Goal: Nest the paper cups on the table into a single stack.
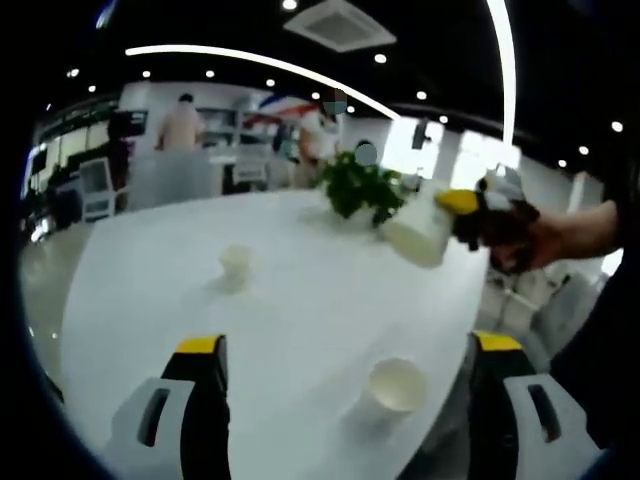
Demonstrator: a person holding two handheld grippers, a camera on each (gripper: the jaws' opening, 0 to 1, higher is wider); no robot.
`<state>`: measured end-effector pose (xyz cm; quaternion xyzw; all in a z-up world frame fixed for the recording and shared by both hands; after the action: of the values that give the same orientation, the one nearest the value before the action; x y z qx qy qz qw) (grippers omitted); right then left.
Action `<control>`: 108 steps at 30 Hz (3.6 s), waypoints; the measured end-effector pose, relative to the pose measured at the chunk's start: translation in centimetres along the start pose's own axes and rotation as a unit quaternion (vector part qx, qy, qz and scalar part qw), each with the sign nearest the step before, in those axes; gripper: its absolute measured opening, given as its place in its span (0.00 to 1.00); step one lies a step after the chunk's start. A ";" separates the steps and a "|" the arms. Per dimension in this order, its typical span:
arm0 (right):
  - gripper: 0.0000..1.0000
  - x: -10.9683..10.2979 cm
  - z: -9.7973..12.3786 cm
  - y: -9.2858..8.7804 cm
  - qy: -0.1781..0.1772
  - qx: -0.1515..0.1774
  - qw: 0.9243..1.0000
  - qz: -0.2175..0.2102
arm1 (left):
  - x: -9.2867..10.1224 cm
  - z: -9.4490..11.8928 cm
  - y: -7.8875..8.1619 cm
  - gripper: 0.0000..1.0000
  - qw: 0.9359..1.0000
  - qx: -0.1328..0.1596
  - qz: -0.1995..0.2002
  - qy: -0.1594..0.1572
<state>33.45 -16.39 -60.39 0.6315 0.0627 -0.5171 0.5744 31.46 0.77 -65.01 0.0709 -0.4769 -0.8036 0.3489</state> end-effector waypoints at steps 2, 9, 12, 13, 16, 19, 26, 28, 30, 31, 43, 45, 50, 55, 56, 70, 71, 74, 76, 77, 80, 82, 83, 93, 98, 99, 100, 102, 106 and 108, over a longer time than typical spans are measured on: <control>0.36 0.1 0.1 -0.6 0.004 0.001 1.000 -0.013 | 0.0 0.0 -0.1 0.99 1.000 -0.001 -0.002 0.001; 0.36 -0.1 0.0 -2.2 0.011 -0.004 0.999 -0.037 | 0.5 0.0 -0.2 0.99 1.000 -0.002 -0.002 -0.007; 0.36 -0.2 -0.2 -2.3 0.016 0.000 0.998 -0.055 | 0.8 0.3 0.0 0.98 1.000 0.005 -0.017 -0.002; 0.36 -0.2 -0.2 -2.3 0.016 0.001 0.998 -0.057 | 0.9 0.4 0.3 0.98 1.000 0.011 -0.014 -0.005; 0.36 -0.4 -0.5 -2.4 0.020 0.008 0.997 -0.068 | 1.8 0.5 0.7 0.99 1.000 0.022 -0.017 -0.015; 0.36 -0.4 -0.7 -2.6 0.024 0.014 0.996 -0.081 | 2.3 0.5 0.8 0.99 0.999 0.025 -0.013 -0.024; 0.36 -1.4 -1.2 -2.8 0.045 0.026 0.994 -0.095 | 4.0 0.2 1.0 0.93 0.998 0.036 -0.023 -0.044; 0.36 -1.7 -1.4 -2.9 0.050 0.025 0.994 -0.094 | 4.3 0.1 1.1 0.92 0.998 0.039 -0.020 -0.048; 0.36 -2.0 -1.6 -2.9 0.056 0.029 0.993 -0.100 | 4.4 0.1 1.2 0.90 0.998 0.041 -0.024 -0.045; 0.36 -2.1 -1.7 -2.9 0.060 0.032 0.992 -0.105 | 4.4 0.1 1.2 0.90 0.998 0.043 -0.025 -0.043; 0.36 -2.3 -2.8 -3.4 0.076 0.026 0.988 -0.128 | 5.8 0.4 2.5 0.73 0.995 0.077 -0.012 -0.067; 0.36 -2.4 -3.0 -3.5 0.078 0.022 0.988 -0.128 | 6.1 0.3 2.7 0.69 0.993 0.082 0.002 -0.080; 0.36 -2.9 -3.1 -3.6 0.087 0.021 0.987 -0.130 | 6.8 0.2 3.3 0.63 0.991 0.093 0.017 -0.096; 0.36 -3.1 -3.3 -3.6 0.094 0.021 0.986 -0.136 | 7.1 0.1 3.6 0.59 0.989 0.094 0.035 -0.113; 0.36 -3.0 -3.4 -3.6 0.095 0.022 0.986 -0.138 | 7.2 0.2 3.8 0.58 0.987 0.098 0.039 -0.118; 0.36 -3.7 -3.7 -3.8 0.117 0.026 0.981 -0.154 | 8.7 0.2 4.2 0.42 0.978 0.112 0.065 -0.165; 0.36 -3.8 -3.7 -3.9 0.121 0.025 0.980 -0.156 | 8.7 0.3 4.4 0.41 0.977 0.117 0.066 -0.167; 0.36 -4.1 -3.8 -4.2 0.126 0.019 0.980 -0.154 | 8.9 0.6 4.9 0.34 0.973 0.132 0.070 -0.177; 0.36 -4.3 -3.9 -4.1 0.133 0.022 0.978 -0.160 | 8.7 0.6 4.9 0.31 0.972 0.135 0.072 -0.176; 0.36 -4.2 -3.9 -4.2 0.134 0.022 0.978 -0.161 | 8.7 0.6 5.0 0.29 0.971 0.138 0.074 -0.178; 0.36 -4.4 -3.9 -4.1 0.143 0.026 0.974 -0.174 | 8.6 0.8 5.3 0.26 0.968 0.149 0.087 -0.184; 0.36 -4.7 -3.9 -4.0 0.150 0.026 0.972 -0.176 | 8.6 1.1 5.5 0.21 0.962 0.155 0.112 -0.196; 0.36 -4.8 -3.8 -4.0 0.151 0.026 0.973 -0.175 | 8.5 1.2 5.5 0.20 0.962 0.155 0.114 -0.196; 0.37 -5.8 -3.5 -3.8 0.187 0.048 0.962 -0.192 | 8.5 1.6 6.4 0.04 0.960 0.166 0.108 -0.197; 0.37 -6.5 -3.2 -3.3 0.205 0.058 0.959 -0.186 | 8.8 2.1 6.9 0.02 0.953 0.163 0.133 -0.219; 0.37 -6.6 -3.2 -3.2 0.208 0.061 0.959 -0.183 | 8.9 2.1 7.0 0.01 0.950 0.162 0.141 -0.225; 0.37 -6.6 -3.1 -3.1 0.211 0.062 0.958 -0.183 | 9.1 2.2 7.2 0.01 0.948 0.161 0.149 -0.232; 0.37 -6.8 -3.1 -2.9 0.216 0.066 0.956 -0.185 | 9.2 2.3 7.5 0.00 0.946 0.161 0.152 -0.236; 0.37 -7.0 -3.0 -2.5 0.224 0.079 0.955 -0.178 | 9.4 2.4 7.9 0.00 0.945 0.160 0.154 -0.240; 0.37 -7.2 -3.0 -2.4 0.228 0.082 0.955 -0.174 | 9.4 2.5 8.0 0.00 0.945 0.158 0.153 -0.242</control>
<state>30.28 -9.57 -57.31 0.7565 0.2583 -0.4551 0.3923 27.24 -5.79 -55.09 -0.1460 -0.6728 -0.6477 0.3263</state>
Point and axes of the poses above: the point that each gripper's makers call its tool centre point, and the gripper's own axes: z roughly backward along the fingers, x roughly to its right, y roughly out of its top, the point moved 1 cm from there along z, roughly backward along the fingers, and after that the axes turned 10 degrees about -x, right-handed, at the moved point
